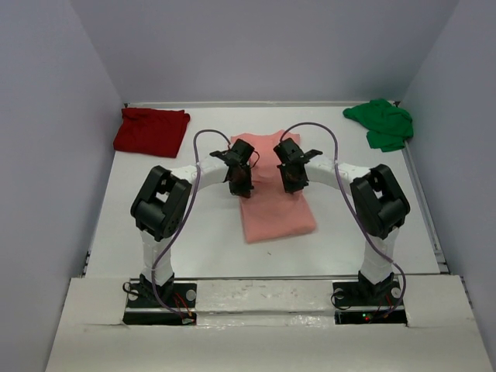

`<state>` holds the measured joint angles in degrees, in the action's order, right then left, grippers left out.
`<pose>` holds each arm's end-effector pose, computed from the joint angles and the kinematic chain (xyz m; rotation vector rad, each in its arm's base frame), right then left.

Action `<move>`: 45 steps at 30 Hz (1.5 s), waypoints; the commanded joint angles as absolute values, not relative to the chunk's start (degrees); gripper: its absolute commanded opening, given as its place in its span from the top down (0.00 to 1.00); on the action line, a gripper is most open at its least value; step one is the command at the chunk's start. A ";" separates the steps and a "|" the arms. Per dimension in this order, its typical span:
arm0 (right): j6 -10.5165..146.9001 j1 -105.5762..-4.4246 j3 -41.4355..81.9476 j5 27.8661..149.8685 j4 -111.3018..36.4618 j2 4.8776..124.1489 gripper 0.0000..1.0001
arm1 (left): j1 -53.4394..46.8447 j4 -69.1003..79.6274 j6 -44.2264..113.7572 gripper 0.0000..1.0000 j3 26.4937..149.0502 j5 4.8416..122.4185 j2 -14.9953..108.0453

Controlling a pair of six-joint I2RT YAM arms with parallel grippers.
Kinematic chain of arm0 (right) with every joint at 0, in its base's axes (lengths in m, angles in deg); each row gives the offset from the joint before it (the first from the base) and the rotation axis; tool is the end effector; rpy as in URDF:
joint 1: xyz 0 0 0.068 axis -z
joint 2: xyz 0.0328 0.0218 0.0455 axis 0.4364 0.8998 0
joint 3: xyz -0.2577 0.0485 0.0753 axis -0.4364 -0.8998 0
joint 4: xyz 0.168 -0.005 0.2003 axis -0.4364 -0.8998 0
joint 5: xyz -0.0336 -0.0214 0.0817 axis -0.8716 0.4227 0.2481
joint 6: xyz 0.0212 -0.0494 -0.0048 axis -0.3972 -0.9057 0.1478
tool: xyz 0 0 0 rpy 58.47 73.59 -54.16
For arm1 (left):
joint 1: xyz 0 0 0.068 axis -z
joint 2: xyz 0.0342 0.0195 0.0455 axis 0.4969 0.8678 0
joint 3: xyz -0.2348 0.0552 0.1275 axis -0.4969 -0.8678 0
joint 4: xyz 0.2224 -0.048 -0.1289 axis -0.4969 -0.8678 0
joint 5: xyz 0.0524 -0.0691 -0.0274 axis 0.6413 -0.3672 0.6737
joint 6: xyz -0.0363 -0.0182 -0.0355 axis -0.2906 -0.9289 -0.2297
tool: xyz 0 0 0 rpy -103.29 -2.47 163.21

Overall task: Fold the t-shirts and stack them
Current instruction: Fold the folded rectangular tshirt in 1/3 of the way

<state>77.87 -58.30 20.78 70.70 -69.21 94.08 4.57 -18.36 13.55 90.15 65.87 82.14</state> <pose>0.3342 0.2046 0.1710 -0.3239 2.6808 0.0023 0.3326 -0.2318 0.1697 0.0772 2.6805 -0.5428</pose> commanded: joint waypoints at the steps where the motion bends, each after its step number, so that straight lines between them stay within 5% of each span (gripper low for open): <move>1: 80.45 -60.41 17.58 70.77 -71.19 91.98 1.00 | 5.01 -22.59 13.48 1.00 87.15 66.97 80.63; 33: 82.03 -63.14 11.07 66.47 -70.49 85.21 1.00 | 8.35 -24.96 10.05 1.00 84.68 75.31 70.62; 43: 78.61 -63.67 22.20 59.62 -77.51 82.58 1.00 | 10.45 -33.57 8.02 1.00 93.01 93.13 60.43; 45: 78.08 -64.19 27.21 57.95 -81.53 81.61 0.92 | 10.89 -35.85 8.81 1.00 95.05 95.16 57.80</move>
<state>80.01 -63.13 17.26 63.69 -75.63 86.65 9.69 -30.62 9.00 88.77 84.58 64.81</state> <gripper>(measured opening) 0.029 0.011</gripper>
